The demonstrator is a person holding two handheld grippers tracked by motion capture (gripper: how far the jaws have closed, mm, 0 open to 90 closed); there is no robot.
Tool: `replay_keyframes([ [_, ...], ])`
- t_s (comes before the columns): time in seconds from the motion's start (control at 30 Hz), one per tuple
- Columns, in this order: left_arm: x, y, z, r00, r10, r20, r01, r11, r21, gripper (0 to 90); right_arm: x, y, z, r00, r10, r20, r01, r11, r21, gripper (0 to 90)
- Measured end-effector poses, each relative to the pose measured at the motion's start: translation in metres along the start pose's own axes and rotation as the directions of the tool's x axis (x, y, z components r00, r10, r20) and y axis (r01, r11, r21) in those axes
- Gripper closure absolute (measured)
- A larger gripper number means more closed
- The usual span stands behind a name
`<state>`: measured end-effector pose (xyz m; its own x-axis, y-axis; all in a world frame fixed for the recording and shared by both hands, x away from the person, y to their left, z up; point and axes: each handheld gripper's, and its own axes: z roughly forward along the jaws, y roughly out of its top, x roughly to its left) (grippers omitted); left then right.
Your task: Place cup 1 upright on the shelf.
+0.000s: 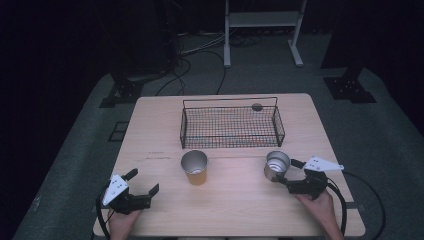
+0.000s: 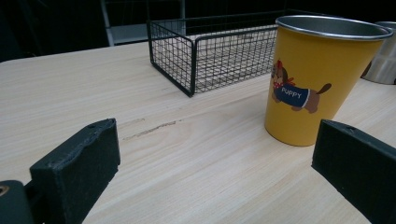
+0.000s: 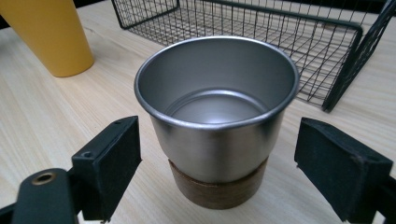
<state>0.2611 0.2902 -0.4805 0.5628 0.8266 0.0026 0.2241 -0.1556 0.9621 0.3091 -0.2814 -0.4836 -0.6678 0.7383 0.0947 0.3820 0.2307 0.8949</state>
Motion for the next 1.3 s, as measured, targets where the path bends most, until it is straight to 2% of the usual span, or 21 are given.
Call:
replay_keyframes([
  [0.17,0.0,0.0,0.0,1.0,-0.002,-0.001,0.002,1.0,-0.003,0.0,0.002,0.007,0.005,1.0,0.006,-0.002,-0.006,1.0,-0.003,13.6],
  [0.27,0.0,0.0,-0.001,1.0,-0.001,-0.001,0.001,1.0,-0.008,0.0,0.003,0.011,0.012,1.0,-0.007,-0.004,0.007,1.0,0.008,13.4],
  [0.57,0.0,0.0,-0.001,1.0,0.001,0.0,-0.001,1.0,-0.005,0.0,0.002,0.009,0.022,1.0,-0.001,0.004,0.001,1.0,0.006,13.4],
  [1.03,0.0,0.001,-0.001,1.0,0.005,0.0,-0.005,1.0,-0.006,0.0,0.0,0.009,0.024,0.9998,-0.02,-0.003,0.02,1.0,0.004,16.0],
  [1.3,0.0,0.001,-0.001,1.0,0.005,-0.003,-0.005,1.0,-0.008,0.0,0.001,0.01,0.02,0.9995,-0.018,-0.026,0.018,1.0,-0.004,16.4],
])
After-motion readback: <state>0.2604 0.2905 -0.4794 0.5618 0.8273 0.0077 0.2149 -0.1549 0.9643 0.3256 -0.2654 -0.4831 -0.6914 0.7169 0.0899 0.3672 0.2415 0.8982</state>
